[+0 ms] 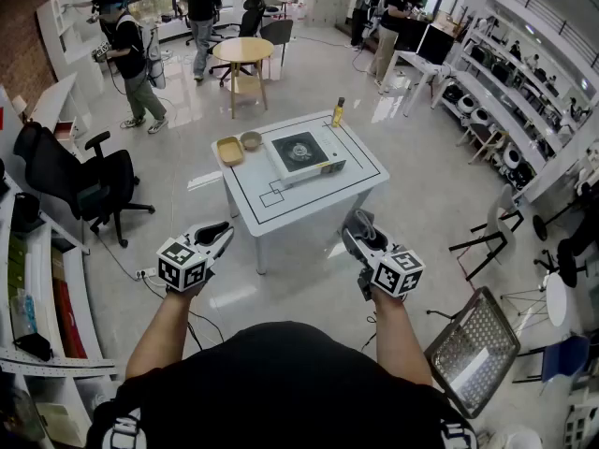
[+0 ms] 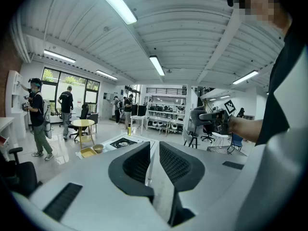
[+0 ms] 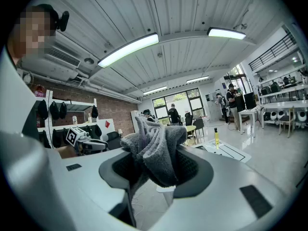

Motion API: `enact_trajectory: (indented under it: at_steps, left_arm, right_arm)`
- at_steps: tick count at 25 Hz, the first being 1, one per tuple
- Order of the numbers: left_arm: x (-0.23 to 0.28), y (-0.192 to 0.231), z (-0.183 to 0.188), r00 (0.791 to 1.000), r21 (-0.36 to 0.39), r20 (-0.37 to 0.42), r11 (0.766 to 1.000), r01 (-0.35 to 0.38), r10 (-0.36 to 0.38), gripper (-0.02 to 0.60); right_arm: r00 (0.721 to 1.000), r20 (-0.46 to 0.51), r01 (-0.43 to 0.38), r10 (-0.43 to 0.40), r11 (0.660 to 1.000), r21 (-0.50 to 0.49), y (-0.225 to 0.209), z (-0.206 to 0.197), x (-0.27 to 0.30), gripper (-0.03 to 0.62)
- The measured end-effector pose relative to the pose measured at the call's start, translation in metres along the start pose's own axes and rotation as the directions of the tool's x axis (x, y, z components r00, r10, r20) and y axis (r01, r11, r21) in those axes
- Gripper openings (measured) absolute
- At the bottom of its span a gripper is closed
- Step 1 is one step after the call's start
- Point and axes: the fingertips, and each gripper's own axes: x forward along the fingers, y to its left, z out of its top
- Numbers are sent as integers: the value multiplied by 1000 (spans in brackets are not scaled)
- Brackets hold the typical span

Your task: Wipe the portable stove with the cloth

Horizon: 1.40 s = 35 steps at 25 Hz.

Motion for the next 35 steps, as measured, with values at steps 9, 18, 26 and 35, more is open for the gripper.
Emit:
enact_trajectory:
  at_steps: [9, 18, 26, 35]
  left_arm:
    - [4, 16, 2, 1000, -10, 11, 1000, 23, -23, 77]
    - [23, 23, -10, 998, -39, -10, 998, 56, -56, 77]
    - [78, 26, -8, 996, -35, -46, 997, 69, -71, 77]
    - [165, 46, 16, 998, -48, -53, 999, 25, -28, 77]
  right_arm:
    - [1000, -14, 16, -16, 1000, 2, 2, -3, 20, 212]
    - [998, -11, 63, -62, 996, 70, -19, -13, 16, 212]
    - [997, -18, 77, -75, 991, 109, -69, -20, 24, 212]
    - [998, -38, 52, -48, 992, 117, -161, -4, 59, 212]
